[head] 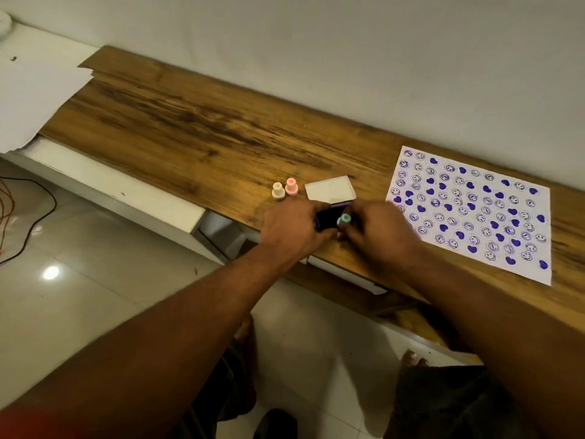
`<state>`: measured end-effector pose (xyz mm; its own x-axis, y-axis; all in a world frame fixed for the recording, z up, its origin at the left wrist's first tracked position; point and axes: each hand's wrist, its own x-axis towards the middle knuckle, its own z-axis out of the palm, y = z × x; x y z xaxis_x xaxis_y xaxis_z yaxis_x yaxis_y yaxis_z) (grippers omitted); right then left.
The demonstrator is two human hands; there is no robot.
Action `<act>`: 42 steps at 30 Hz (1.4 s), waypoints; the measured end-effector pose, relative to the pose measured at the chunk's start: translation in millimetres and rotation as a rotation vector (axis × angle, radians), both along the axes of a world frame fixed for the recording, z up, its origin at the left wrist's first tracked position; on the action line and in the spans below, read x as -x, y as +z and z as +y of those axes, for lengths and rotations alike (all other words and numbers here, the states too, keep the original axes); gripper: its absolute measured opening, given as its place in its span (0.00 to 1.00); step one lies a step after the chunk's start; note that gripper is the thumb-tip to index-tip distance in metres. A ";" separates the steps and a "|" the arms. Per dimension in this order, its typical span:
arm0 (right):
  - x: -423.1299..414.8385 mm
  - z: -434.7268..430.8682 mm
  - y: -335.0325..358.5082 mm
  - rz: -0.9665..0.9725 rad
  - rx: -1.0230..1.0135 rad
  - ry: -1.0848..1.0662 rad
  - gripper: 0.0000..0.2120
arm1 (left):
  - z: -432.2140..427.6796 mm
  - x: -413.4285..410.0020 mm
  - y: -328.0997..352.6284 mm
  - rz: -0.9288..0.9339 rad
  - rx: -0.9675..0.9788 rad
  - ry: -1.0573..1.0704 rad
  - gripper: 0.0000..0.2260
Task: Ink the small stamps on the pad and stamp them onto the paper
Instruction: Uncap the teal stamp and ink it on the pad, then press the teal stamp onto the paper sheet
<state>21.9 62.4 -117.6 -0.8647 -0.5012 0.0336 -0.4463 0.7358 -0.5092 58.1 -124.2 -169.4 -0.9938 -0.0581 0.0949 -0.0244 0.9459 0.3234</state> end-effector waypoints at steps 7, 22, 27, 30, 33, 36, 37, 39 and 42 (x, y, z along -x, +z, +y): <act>19.8 -16.9 -29.2 -0.042 -0.213 -0.100 0.11 | 1.1 1.1 0.8 -0.017 -0.044 -0.007 0.26; 1.7 5.7 -28.2 -0.090 0.073 -0.157 0.14 | 9.0 -2.4 11.3 -0.017 0.044 0.018 0.29; 4.1 46.7 6.5 -0.072 0.369 -0.352 0.15 | 20.7 3.8 17.2 0.061 0.087 -0.040 0.31; 4.5 94.2 21.5 -0.047 0.371 -0.428 0.13 | 42.6 11.5 24.5 0.131 0.064 -0.107 0.35; 5.1 147.6 28.5 -0.012 0.388 -0.550 0.13 | 79.3 18.4 31.3 0.194 0.048 -0.184 0.35; 1.0 193.8 25.9 -0.006 0.367 -0.635 0.13 | 120.8 25.5 30.8 0.198 -0.019 -0.268 0.32; -2.0 208.3 23.3 0.002 0.343 -0.651 0.13 | 135.9 28.0 29.0 0.199 -0.034 -0.296 0.31; -8.4 232.8 17.9 0.016 0.293 -0.664 0.11 | 166.0 32.0 24.6 0.187 -0.060 -0.354 0.30; -14.8 262.0 8.4 0.001 0.206 -0.673 0.10 | 207.2 36.6 12.6 0.115 -0.099 -0.447 0.31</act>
<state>36.7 324.4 -109.2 -0.9847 0.1593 0.0713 0.0715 0.7409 -0.6678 21.5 83.0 -156.8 -0.9069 0.3585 0.2215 0.4193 0.8202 0.3892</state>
